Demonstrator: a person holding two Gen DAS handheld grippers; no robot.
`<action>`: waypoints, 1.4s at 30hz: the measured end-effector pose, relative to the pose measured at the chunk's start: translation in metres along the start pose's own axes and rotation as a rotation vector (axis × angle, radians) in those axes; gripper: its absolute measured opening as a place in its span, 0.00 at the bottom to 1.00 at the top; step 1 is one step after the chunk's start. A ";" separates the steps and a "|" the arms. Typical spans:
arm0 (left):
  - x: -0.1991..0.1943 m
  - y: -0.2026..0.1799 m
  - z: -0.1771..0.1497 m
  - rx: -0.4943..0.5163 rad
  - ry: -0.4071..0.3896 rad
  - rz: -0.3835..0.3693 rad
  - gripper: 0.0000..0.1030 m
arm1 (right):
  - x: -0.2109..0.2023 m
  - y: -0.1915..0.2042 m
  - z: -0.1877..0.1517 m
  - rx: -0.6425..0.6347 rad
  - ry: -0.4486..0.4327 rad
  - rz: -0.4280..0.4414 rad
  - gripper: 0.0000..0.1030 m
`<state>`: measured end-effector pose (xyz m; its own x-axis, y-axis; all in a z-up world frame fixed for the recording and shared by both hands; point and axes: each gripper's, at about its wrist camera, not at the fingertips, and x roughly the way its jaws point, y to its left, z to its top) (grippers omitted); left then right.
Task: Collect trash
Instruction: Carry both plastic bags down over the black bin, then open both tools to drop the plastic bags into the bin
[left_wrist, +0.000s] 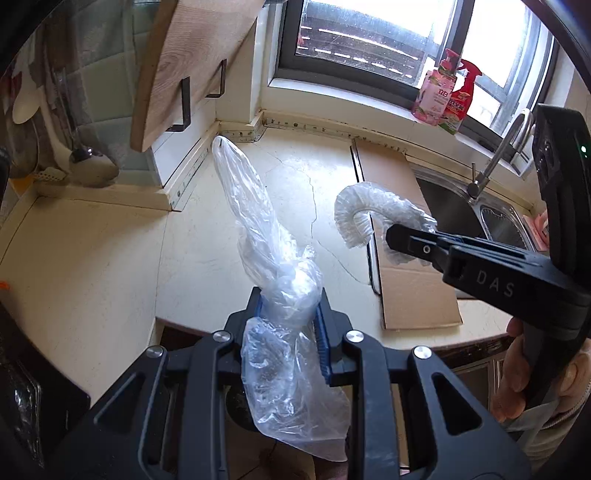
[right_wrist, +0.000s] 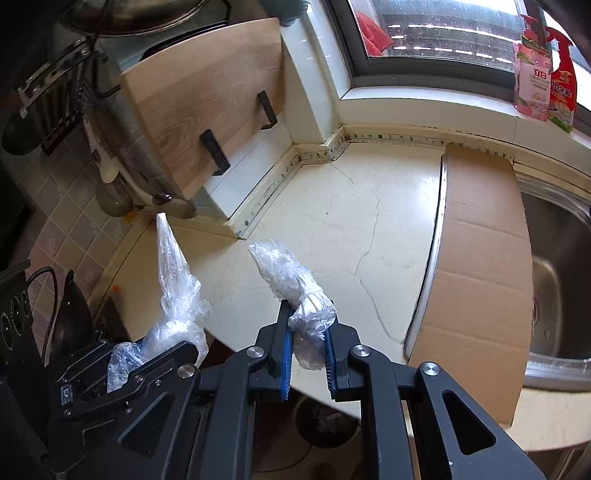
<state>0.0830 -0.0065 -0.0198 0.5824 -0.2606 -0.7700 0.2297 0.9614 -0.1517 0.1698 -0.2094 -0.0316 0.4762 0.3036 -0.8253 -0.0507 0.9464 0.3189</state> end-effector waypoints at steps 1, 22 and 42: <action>-0.010 0.002 -0.010 0.002 -0.001 -0.004 0.22 | -0.010 0.009 -0.014 -0.001 -0.003 0.001 0.14; 0.044 0.066 -0.216 -0.091 0.248 -0.037 0.22 | 0.067 0.041 -0.251 0.056 0.330 -0.041 0.14; 0.349 0.139 -0.430 -0.183 0.506 0.024 0.31 | 0.386 -0.058 -0.476 0.093 0.593 -0.104 0.58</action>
<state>-0.0171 0.0741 -0.5760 0.1270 -0.2068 -0.9701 0.0548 0.9780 -0.2013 -0.0612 -0.0949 -0.5900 -0.0969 0.2453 -0.9646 0.0595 0.9689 0.2404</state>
